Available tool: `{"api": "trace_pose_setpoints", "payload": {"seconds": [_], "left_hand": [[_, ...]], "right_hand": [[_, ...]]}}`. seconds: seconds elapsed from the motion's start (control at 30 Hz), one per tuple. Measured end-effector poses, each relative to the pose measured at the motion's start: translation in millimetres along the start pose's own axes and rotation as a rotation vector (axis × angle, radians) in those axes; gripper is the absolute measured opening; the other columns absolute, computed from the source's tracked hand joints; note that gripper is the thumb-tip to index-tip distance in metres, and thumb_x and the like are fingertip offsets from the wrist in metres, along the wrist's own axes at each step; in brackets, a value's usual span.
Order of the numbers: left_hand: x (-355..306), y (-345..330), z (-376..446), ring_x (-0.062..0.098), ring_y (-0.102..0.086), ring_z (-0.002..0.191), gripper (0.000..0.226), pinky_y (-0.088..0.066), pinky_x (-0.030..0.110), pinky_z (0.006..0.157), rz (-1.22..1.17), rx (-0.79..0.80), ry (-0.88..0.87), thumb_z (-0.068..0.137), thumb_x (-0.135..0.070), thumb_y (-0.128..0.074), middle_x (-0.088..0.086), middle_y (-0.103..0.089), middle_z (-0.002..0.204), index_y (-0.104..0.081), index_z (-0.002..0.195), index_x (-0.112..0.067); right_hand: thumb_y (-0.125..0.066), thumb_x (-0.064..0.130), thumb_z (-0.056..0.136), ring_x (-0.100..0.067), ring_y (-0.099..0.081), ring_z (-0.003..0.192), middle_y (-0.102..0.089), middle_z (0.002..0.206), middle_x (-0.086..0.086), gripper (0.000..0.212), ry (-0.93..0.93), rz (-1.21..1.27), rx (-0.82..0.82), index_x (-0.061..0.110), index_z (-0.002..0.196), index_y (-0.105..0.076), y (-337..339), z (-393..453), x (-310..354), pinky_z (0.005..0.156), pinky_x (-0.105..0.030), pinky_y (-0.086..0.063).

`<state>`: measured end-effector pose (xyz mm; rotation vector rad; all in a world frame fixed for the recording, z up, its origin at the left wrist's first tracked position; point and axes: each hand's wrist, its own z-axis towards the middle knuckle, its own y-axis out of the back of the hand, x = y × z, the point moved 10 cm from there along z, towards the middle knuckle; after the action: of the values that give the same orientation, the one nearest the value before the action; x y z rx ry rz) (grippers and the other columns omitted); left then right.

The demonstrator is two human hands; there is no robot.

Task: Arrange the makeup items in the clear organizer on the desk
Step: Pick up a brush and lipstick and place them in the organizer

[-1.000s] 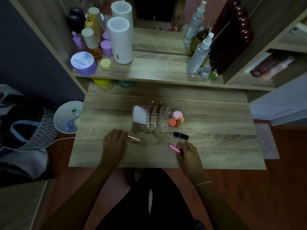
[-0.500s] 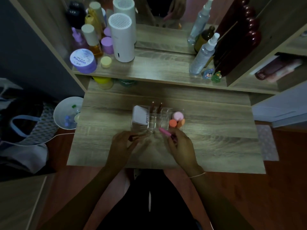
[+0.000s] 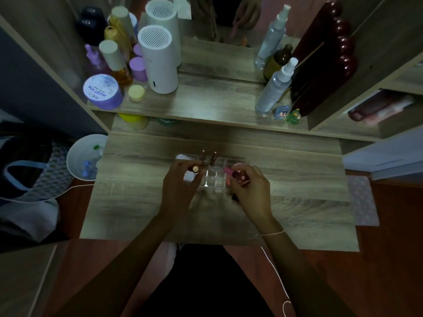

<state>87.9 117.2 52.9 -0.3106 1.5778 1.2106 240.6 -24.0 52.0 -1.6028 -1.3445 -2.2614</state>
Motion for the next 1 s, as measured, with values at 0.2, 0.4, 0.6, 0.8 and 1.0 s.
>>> {"api": "trace_pose_setpoints", "payload": {"seconds": [0.2,0.4,0.6,0.8,1.0], "left_hand": [[6.4,-10.4,10.9,-0.004,-0.052,0.078,0.017,-0.035,-0.005,0.075,0.052,-0.004,0.089,0.081,-0.022,-0.069,0.003,-0.065,0.099,-0.066,0.097,-0.017],[6.5,-13.3,7.9,0.006,-0.056,0.089,0.014,-0.038,0.001,0.075,0.051,0.014,0.094,0.087,-0.017,-0.066,0.007,-0.065,0.104,-0.064,0.1,-0.011],[7.7,-17.7,7.5,0.016,-0.06,0.094,0.014,-0.044,0.022,0.08,0.036,0.011,0.118,0.089,-0.014,-0.064,0.01,-0.067,0.104,-0.066,0.102,-0.012],[15.9,-29.2,7.1,0.019,-0.062,0.098,0.016,-0.048,0.03,0.086,0.082,0.033,0.104,0.088,-0.012,-0.064,0.01,-0.069,0.106,-0.066,0.104,-0.011],[29.4,-38.6,3.3,0.02,-0.061,0.101,0.017,-0.048,0.033,0.088,0.099,0.047,0.087,0.089,-0.012,-0.062,0.011,-0.069,0.108,-0.065,0.106,-0.009]], "right_hand": [[-0.076,0.019,0.079,0.008,-0.054,0.079,-0.059,0.091,0.01,0.02,-0.012,-0.05,0.032,0.028,0.095,-0.069,-4.7,26.2,-7.1,0.071,-0.003,-0.039],[-0.071,0.025,0.083,-0.01,-0.056,0.092,-0.064,0.1,0.002,0.017,-0.007,-0.199,0.18,0.027,0.099,-0.066,-28.6,44.4,-13.3,0.082,-0.027,-0.047],[-0.07,0.024,0.081,-0.024,-0.054,0.103,-0.062,0.103,-0.002,0.021,-0.004,-0.401,0.357,0.024,0.102,-0.065,-55.2,56.3,-19.0,0.091,-0.044,-0.043],[-0.07,0.02,0.078,-0.029,-0.053,0.105,-0.061,0.105,-0.006,0.023,0.015,-0.495,0.429,0.02,0.101,-0.066,-65.9,62.7,-19.9,0.089,-0.043,-0.043],[-0.07,0.023,0.079,-0.028,-0.054,0.104,-0.063,0.103,-0.004,0.02,0.013,-0.474,0.433,0.023,0.099,-0.067,-68.1,64.0,-23.0,0.088,-0.043,-0.043]]}}
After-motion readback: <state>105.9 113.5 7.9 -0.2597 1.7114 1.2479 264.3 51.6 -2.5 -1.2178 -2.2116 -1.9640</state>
